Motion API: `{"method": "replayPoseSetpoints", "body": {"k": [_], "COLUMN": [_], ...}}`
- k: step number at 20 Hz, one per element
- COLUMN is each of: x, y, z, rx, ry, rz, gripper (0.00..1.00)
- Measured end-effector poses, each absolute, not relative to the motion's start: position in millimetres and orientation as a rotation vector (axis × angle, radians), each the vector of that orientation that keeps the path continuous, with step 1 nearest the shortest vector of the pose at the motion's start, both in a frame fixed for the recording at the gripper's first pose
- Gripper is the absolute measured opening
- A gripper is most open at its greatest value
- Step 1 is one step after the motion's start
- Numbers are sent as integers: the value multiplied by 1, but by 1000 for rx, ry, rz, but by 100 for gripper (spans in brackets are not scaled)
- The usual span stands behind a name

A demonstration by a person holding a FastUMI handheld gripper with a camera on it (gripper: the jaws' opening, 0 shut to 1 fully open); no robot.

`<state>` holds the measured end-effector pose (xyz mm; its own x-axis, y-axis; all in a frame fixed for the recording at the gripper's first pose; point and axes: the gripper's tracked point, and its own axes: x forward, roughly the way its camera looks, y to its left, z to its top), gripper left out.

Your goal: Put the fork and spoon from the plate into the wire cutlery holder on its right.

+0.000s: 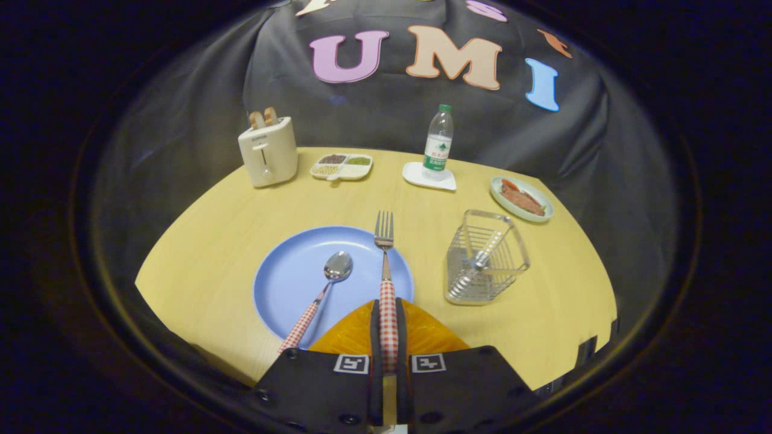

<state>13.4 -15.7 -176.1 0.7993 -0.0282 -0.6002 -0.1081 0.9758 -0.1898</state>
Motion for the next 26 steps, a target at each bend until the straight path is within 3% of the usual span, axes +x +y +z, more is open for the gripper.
{"method": "replayPoseSetpoints", "body": {"k": [8, 18, 26], "x": [10, 35, 62], "y": [-93, -131, -119], "z": [-109, -148, -174], "rx": [-264, -339, -392], "ry": [828, 1325, 1464], "rz": [31, 86, 130], "gripper": [11, 12, 14]}}
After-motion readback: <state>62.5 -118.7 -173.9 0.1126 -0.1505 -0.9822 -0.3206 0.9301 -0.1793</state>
